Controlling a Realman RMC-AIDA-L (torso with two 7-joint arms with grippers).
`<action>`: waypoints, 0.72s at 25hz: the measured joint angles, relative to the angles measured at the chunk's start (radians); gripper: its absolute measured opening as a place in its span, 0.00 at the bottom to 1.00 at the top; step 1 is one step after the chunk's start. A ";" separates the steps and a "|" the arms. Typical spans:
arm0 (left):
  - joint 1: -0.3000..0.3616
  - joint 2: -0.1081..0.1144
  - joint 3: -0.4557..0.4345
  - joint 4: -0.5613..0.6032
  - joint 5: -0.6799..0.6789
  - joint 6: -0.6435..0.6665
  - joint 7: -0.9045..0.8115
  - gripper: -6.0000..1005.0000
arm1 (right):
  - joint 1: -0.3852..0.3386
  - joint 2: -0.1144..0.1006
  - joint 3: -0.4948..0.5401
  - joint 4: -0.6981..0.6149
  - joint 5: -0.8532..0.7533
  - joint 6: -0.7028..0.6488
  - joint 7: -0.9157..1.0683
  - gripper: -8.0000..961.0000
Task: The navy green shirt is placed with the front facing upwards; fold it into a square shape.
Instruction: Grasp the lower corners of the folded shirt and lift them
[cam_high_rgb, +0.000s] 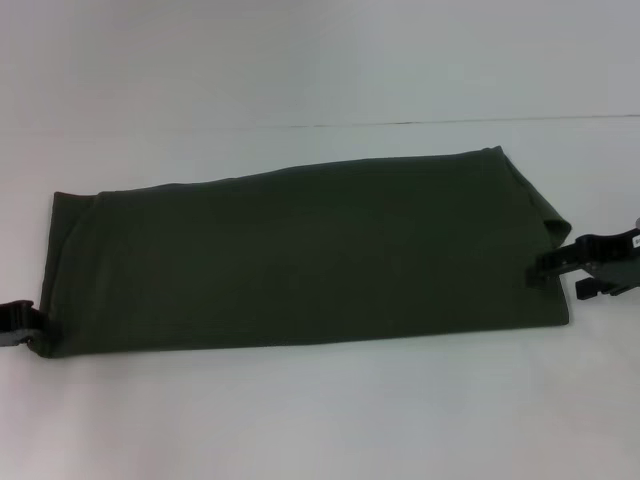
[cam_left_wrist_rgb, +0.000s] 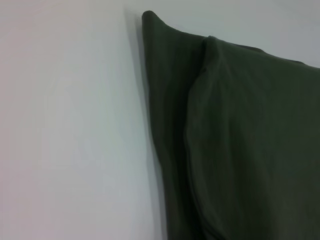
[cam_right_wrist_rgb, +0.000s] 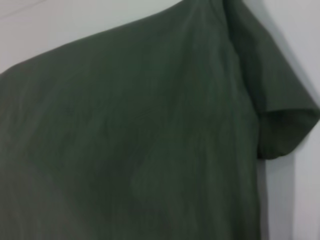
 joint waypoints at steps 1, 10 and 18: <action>0.000 0.000 0.000 0.000 0.000 0.000 0.000 0.08 | 0.000 0.004 -0.004 0.000 -0.002 0.004 -0.001 0.92; -0.001 -0.001 0.000 -0.001 -0.001 -0.001 0.001 0.08 | 0.001 0.024 -0.045 0.011 -0.007 0.030 -0.001 0.92; -0.003 -0.001 0.000 -0.002 -0.001 -0.002 0.000 0.08 | 0.000 0.033 -0.056 0.029 -0.008 0.060 -0.004 0.92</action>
